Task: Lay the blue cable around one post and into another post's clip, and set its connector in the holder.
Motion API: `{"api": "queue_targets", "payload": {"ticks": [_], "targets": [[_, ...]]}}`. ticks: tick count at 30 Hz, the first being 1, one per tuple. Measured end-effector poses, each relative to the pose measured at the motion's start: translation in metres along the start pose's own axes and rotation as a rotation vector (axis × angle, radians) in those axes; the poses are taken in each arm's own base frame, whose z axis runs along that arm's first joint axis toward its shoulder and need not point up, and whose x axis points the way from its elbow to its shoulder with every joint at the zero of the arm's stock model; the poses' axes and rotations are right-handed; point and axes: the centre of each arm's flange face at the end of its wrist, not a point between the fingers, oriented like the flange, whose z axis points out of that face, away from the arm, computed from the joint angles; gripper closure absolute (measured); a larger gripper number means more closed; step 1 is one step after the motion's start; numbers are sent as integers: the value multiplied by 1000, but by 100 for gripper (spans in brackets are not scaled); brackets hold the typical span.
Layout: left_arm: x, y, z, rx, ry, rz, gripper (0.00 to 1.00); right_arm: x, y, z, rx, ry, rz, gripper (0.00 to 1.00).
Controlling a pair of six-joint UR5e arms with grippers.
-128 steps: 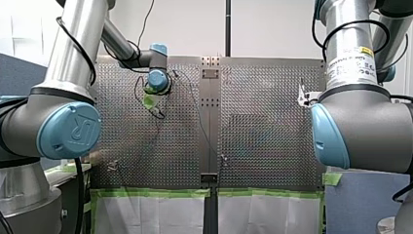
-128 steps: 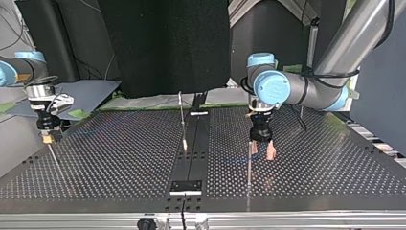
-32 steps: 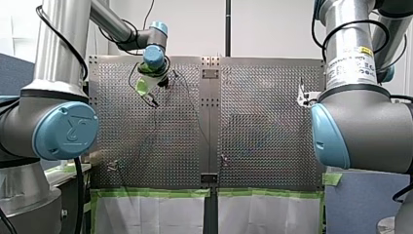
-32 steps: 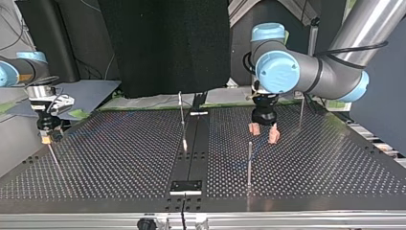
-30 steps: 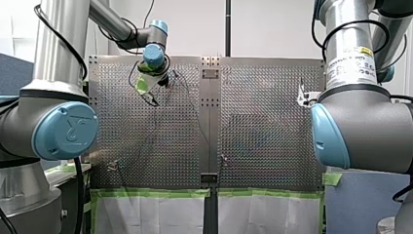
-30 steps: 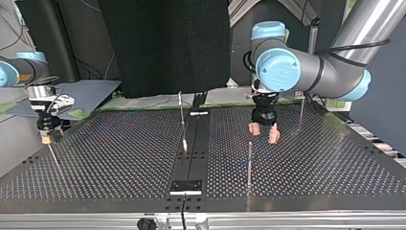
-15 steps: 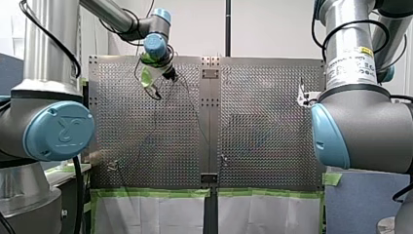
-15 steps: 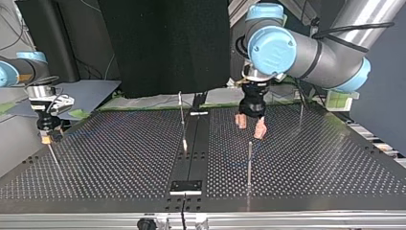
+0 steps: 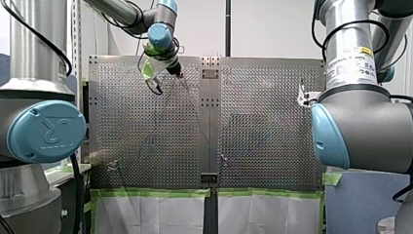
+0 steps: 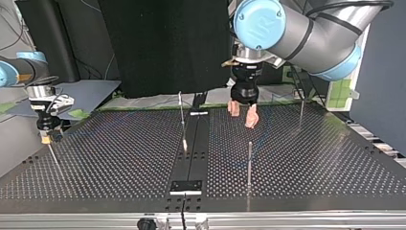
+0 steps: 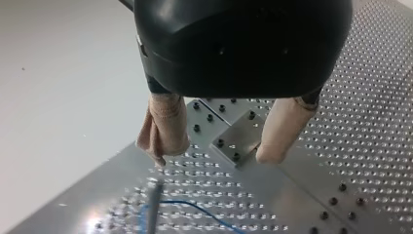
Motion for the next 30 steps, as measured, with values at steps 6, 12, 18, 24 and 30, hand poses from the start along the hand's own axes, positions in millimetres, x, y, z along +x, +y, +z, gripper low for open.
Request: {"api": "queue_targets", "payload": {"ticks": [6, 12, 18, 24, 30], "targets": [[-31, -6, -17, -21, -59, 34, 0, 0, 0, 0, -1, 0, 1, 1], [-49, -21, -17, 8, -70, 70, 3, 0, -1, 0, 0, 1, 3, 1], [-46, -29, 0, 10, -12, 145, 3, 0, -1, 0, 0, 0, 4, 1], [-55, -37, 4, 1, 5, 203, 3, 0, -1, 0, 1, -1, 5, 1], [-73, -48, 3, 5, -12, 252, 3, -1, -1, 0, 1, -3, 6, 1]]}}
